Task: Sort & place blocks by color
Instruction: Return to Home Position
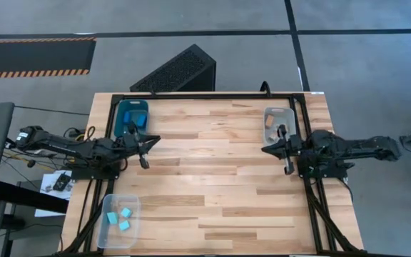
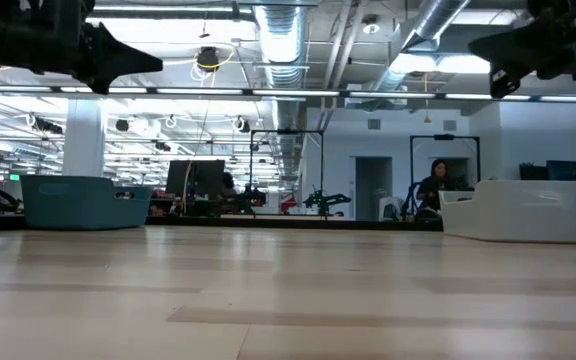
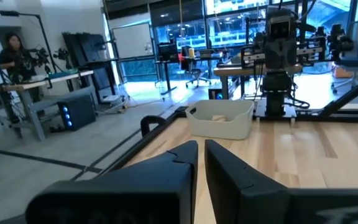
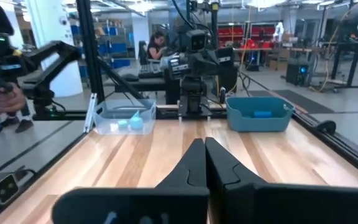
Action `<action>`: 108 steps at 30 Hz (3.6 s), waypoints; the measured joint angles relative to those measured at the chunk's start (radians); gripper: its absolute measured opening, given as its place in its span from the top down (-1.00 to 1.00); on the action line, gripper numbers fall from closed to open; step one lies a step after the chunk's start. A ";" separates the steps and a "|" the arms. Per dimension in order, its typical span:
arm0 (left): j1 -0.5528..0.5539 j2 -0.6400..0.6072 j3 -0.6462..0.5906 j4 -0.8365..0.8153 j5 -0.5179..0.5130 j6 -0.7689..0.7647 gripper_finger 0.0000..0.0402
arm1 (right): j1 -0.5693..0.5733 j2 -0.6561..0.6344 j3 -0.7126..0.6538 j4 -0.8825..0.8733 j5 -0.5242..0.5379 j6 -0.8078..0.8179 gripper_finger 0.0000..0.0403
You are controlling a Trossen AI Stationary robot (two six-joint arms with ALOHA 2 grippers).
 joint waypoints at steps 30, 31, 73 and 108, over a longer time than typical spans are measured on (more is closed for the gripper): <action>0.002 -0.457 -0.126 -0.309 -0.008 -0.016 0.90 | 0.024 -0.229 -0.152 -0.092 -0.006 0.058 0.98; 0.002 -0.454 -0.126 -0.310 -0.008 -0.013 0.90 | 0.024 -0.229 -0.152 -0.092 -0.005 0.041 0.97; -0.065 -0.356 -0.122 -0.222 0.093 -0.002 0.90 | 0.023 -0.227 -0.155 -0.119 0.039 0.029 0.87; -0.114 -0.463 -0.129 -0.310 0.102 -0.007 0.90 | 0.023 -0.227 -0.156 -0.106 0.040 0.027 0.87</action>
